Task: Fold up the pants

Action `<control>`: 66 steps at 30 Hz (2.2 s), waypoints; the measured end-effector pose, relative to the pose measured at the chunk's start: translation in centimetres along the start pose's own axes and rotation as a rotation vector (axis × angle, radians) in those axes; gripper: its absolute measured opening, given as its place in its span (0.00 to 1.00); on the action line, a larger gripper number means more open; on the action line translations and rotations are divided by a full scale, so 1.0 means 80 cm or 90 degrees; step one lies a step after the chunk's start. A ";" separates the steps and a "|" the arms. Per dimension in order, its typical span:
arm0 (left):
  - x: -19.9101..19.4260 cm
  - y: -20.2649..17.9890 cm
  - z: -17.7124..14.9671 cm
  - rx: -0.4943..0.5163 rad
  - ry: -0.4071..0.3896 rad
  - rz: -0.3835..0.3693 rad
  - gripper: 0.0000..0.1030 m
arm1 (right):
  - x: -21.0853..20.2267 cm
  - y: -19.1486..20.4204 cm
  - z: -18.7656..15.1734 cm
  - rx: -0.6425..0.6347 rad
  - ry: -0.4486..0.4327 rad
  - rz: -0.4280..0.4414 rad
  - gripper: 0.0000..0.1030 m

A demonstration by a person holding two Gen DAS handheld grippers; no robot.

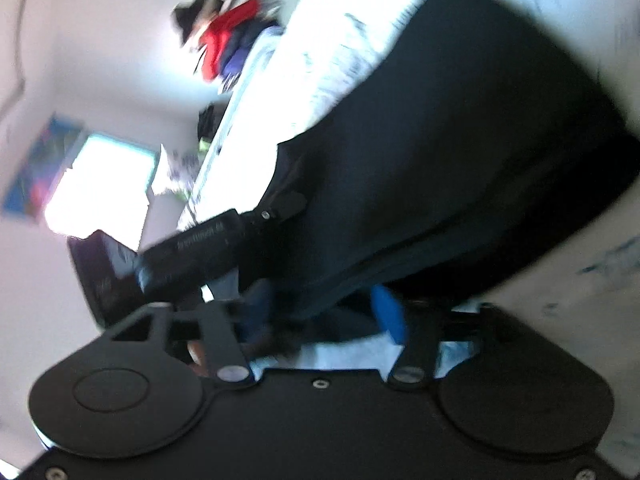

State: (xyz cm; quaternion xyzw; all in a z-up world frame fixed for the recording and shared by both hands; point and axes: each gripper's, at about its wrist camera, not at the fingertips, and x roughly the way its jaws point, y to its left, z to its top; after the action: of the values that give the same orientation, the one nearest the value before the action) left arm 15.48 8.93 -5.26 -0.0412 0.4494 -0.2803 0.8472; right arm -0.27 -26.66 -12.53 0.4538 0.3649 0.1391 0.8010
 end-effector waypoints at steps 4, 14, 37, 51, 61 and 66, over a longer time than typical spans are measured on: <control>-0.047 0.026 -0.007 -0.044 -0.043 0.024 0.34 | -0.032 0.047 0.008 -0.142 -0.020 0.004 0.65; -0.139 0.137 -0.036 -0.152 -0.121 0.170 0.41 | 0.088 0.069 0.021 -0.364 0.048 -0.144 0.78; -0.230 0.308 -0.125 -0.481 -0.268 0.012 0.51 | 0.239 0.111 -0.088 0.148 0.234 0.223 0.81; -0.224 0.315 -0.127 -0.453 -0.270 -0.032 0.53 | 0.265 0.178 -0.122 0.087 0.052 0.011 0.78; -0.223 0.333 -0.130 -0.485 -0.269 -0.088 0.57 | 0.297 0.181 -0.096 0.159 -0.049 -0.011 0.87; -0.204 0.332 -0.124 -0.473 -0.235 -0.091 0.57 | 0.298 0.154 -0.097 0.208 -0.018 0.041 0.14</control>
State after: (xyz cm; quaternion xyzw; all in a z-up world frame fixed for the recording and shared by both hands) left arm 12.20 41.40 -7.63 -0.4244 0.3563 -0.1450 0.8197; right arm 12.10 -1.81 -15.73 0.5914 0.3568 0.0972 0.7166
